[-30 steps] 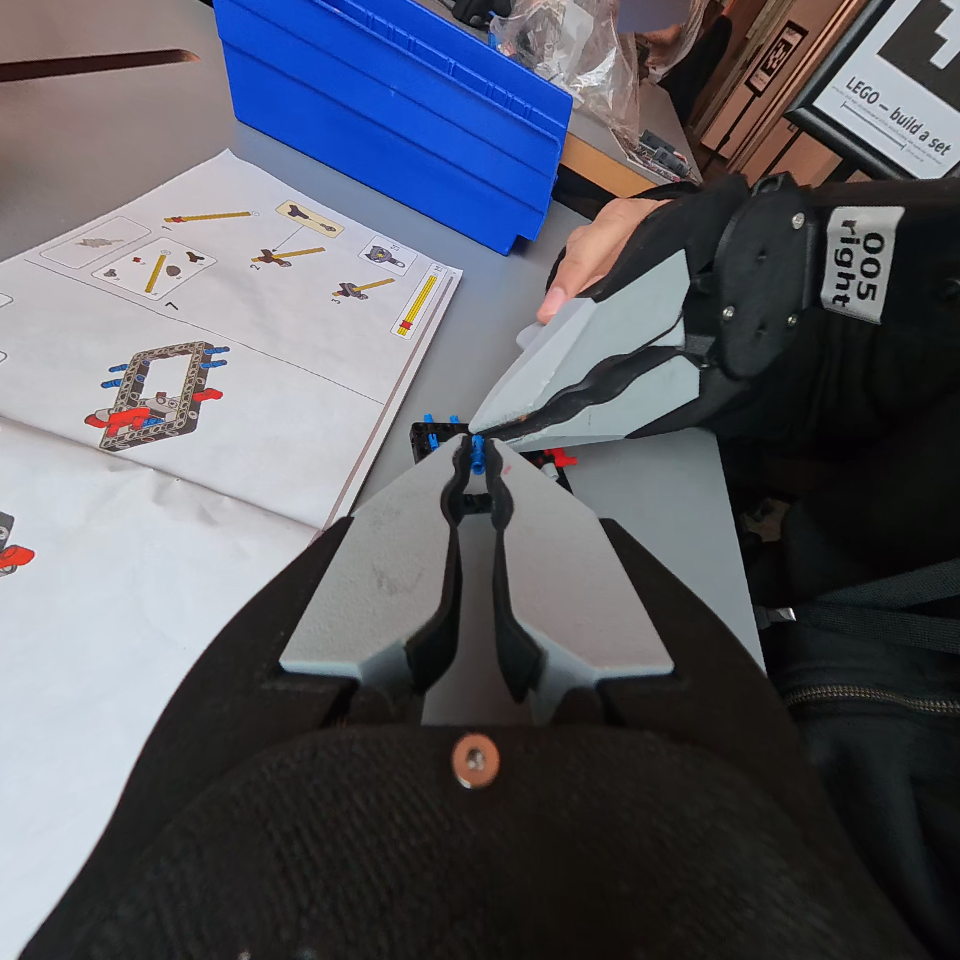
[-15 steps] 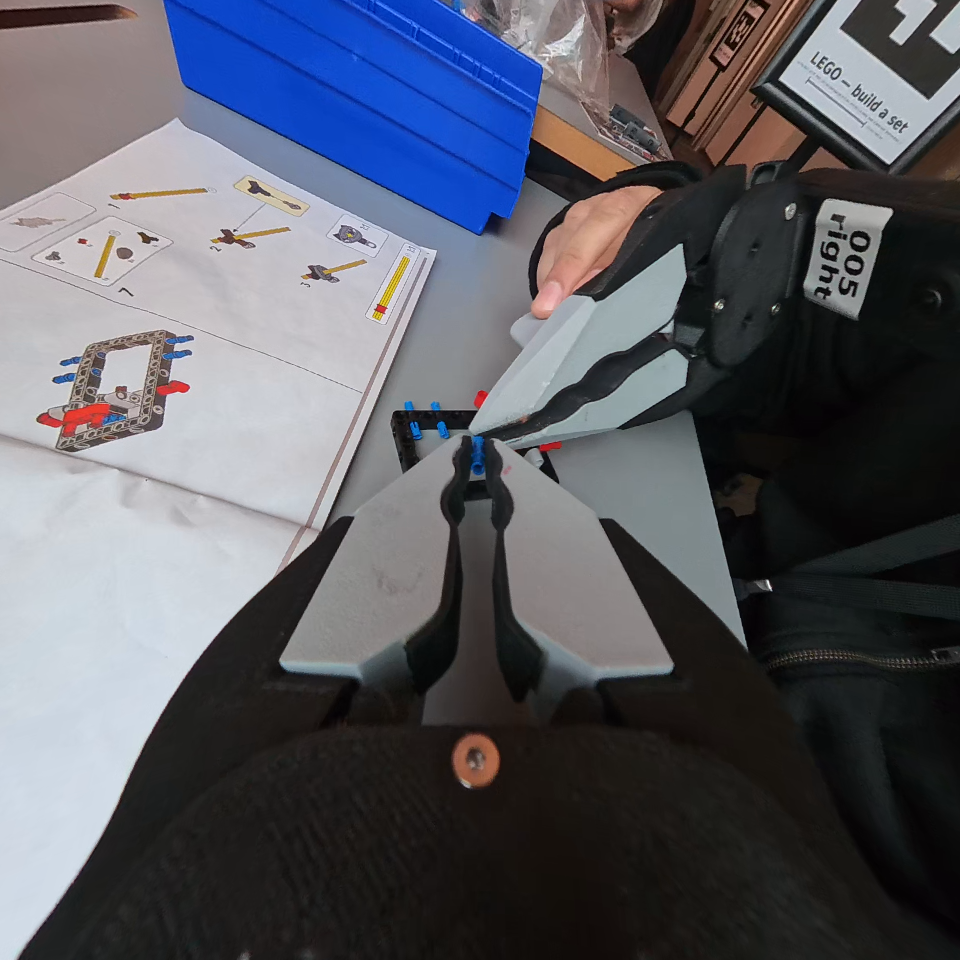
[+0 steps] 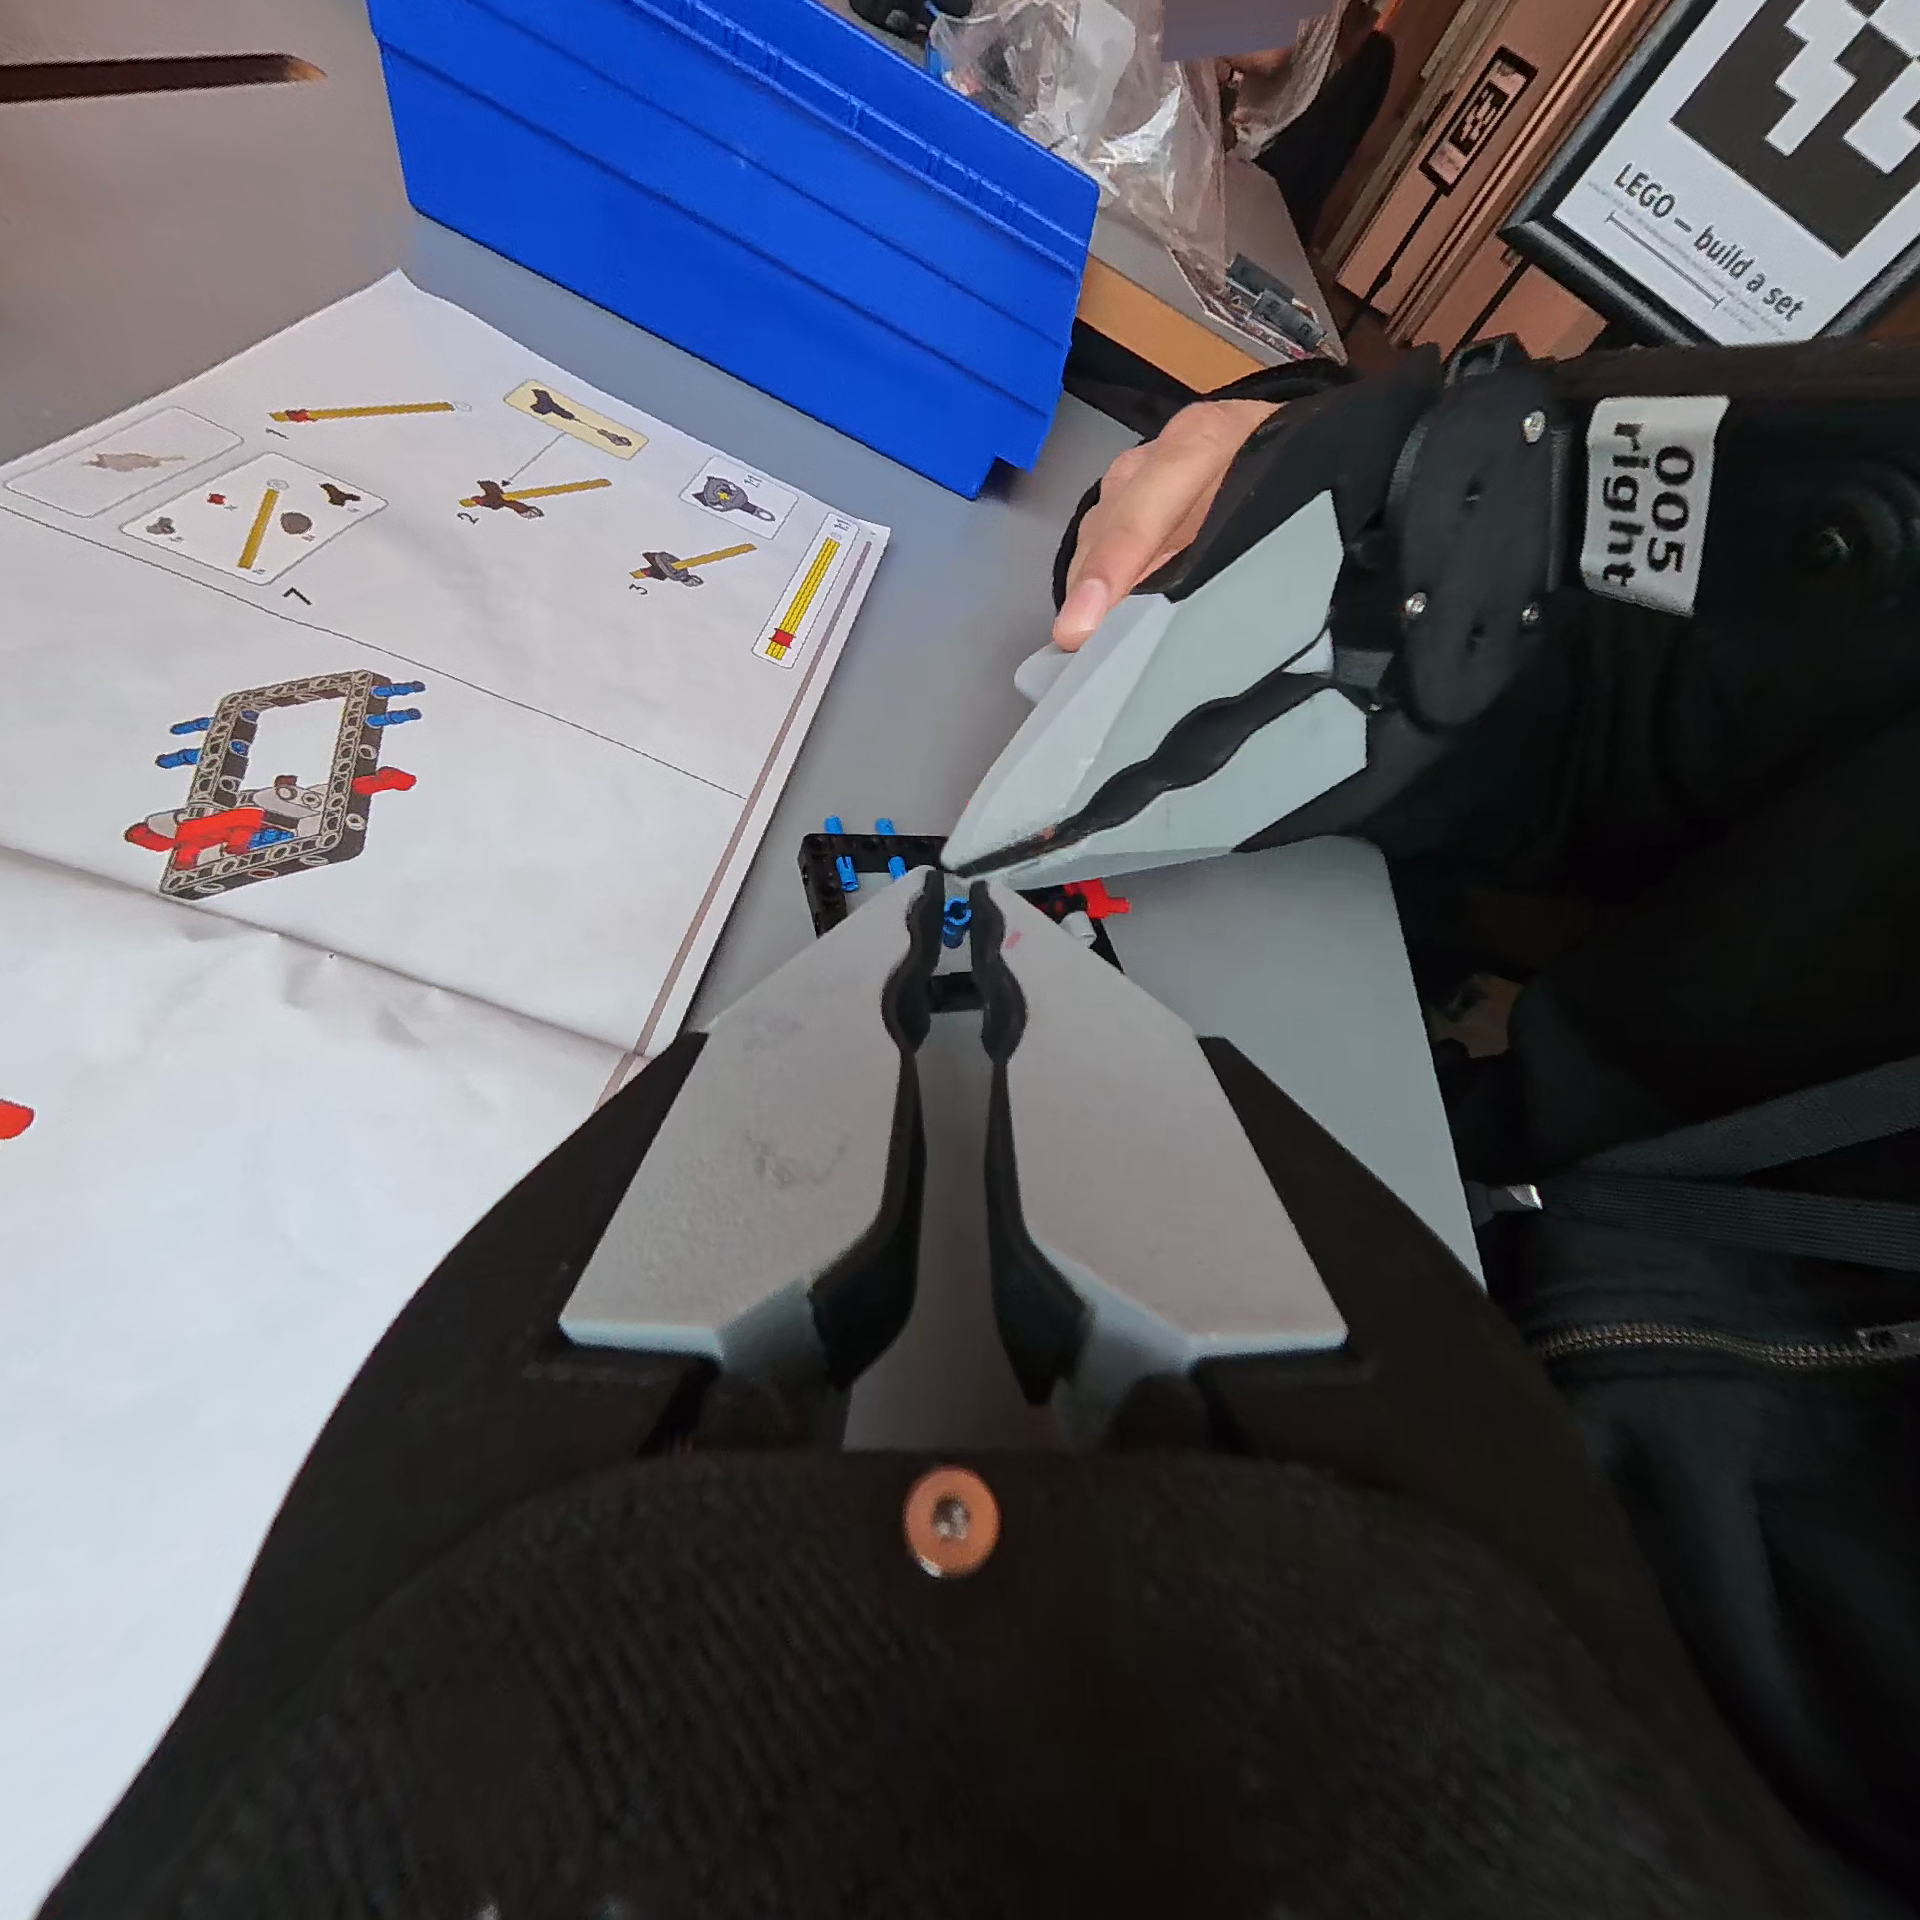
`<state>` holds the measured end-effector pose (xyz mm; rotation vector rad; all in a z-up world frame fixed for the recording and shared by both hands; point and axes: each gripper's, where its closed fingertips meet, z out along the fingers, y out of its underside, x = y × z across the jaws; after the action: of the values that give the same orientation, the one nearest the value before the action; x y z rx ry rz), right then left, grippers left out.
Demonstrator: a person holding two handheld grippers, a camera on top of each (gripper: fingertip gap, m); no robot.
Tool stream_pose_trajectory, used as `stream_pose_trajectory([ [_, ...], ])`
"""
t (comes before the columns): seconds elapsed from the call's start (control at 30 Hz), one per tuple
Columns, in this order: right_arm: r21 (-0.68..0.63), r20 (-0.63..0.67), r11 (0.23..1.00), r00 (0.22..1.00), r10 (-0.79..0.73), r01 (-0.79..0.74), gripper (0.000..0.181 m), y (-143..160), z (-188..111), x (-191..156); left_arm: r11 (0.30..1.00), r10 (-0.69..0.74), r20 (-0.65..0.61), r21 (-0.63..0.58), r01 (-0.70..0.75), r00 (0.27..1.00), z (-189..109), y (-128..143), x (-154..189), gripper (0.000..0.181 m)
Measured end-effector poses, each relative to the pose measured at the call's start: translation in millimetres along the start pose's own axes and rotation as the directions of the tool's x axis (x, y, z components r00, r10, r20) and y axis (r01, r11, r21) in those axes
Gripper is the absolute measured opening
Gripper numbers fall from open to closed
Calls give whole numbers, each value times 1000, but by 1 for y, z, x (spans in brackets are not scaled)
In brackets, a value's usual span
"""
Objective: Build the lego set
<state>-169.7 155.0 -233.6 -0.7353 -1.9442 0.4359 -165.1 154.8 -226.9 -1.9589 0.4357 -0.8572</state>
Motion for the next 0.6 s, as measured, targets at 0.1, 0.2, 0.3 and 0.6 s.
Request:
stream_pose_trajectory([
  [0.1, 26, 52, 998, 997, 61, -63, 0, -1, 2, -5, 998, -4, -32, 64, 6, 999, -3, -9, 4, 3],
  [0.2, 58, 77, 986, 985, 152, -157, 10, -5, 0, -2, 997, 4, -16, 74, -3, 1000, -5, -11, 1, 3],
  [0.3, 101, 98, 969, 971, 217, -227, 8, -10, -4, 2, 993, 20, -47, 113, -15, 999, -4, -16, 7, 3],
  [0.6, 138, 97, 946, 955, 282, -293, 0, -16, -8, 9, 987, 28, -59, 158, -18, 998, -5, -23, 12, 3],
])
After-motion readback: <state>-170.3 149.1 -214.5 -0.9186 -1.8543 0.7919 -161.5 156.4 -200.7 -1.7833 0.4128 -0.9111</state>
